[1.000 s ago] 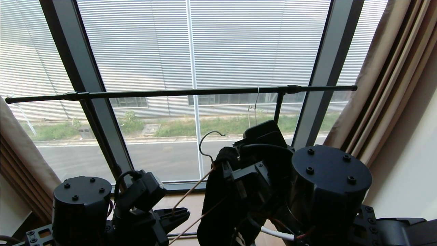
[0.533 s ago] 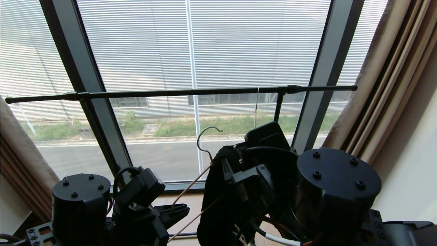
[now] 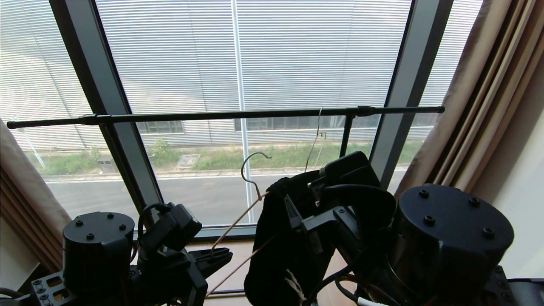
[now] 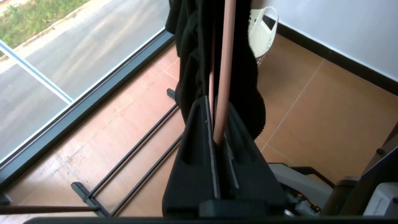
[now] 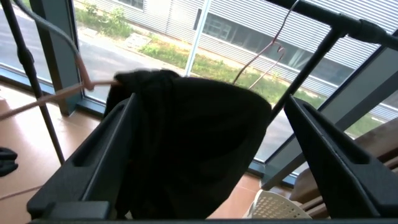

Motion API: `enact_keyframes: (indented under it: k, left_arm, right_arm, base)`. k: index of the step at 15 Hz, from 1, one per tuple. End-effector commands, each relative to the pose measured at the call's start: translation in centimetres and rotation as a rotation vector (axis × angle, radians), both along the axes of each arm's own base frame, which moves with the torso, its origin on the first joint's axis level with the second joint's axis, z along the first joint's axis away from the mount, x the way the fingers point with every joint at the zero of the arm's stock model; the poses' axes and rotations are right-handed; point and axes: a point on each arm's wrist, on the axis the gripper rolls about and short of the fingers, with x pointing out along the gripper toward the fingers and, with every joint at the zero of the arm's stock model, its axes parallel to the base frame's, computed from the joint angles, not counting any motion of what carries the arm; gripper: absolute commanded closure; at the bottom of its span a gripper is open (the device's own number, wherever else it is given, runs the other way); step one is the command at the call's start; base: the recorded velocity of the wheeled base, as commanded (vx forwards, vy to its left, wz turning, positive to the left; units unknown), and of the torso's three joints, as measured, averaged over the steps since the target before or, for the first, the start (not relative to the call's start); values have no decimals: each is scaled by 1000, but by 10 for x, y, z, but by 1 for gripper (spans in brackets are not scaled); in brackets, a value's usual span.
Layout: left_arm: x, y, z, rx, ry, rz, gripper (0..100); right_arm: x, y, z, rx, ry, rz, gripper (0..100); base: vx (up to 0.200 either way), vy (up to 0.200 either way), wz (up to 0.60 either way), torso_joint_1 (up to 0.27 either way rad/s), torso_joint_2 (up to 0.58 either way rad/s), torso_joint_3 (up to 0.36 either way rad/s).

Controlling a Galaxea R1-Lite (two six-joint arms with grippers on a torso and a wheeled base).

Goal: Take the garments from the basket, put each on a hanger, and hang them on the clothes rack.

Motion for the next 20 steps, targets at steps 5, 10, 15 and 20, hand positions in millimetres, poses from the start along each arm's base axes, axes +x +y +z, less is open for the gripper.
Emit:
enact_keyframes:
  k: [5,10,15,20]
  left_arm:
    - [-3,3,-3,11,7,-4,100]
    - [-7,8,-10,60,-1,-34,100]
    - [-18,10,-14,80,-2,-107,100]
    - [-30,3,-13,79,-14,-174,100]
  right_arm:
    - [14,-24,-3,-14,32,32,0]
    - [10,-108,2,-250,139,367,0]
    - [48,-148,44,-457,212,663,0]
    - [87,-142,51,-444,265,939,0]
  base:
    - [0,0,0,0,0,0]
    - [0,0,0,0,0,0]
    - [0,0,0,0,0,0]
    - [0,0,0,0,0,0]
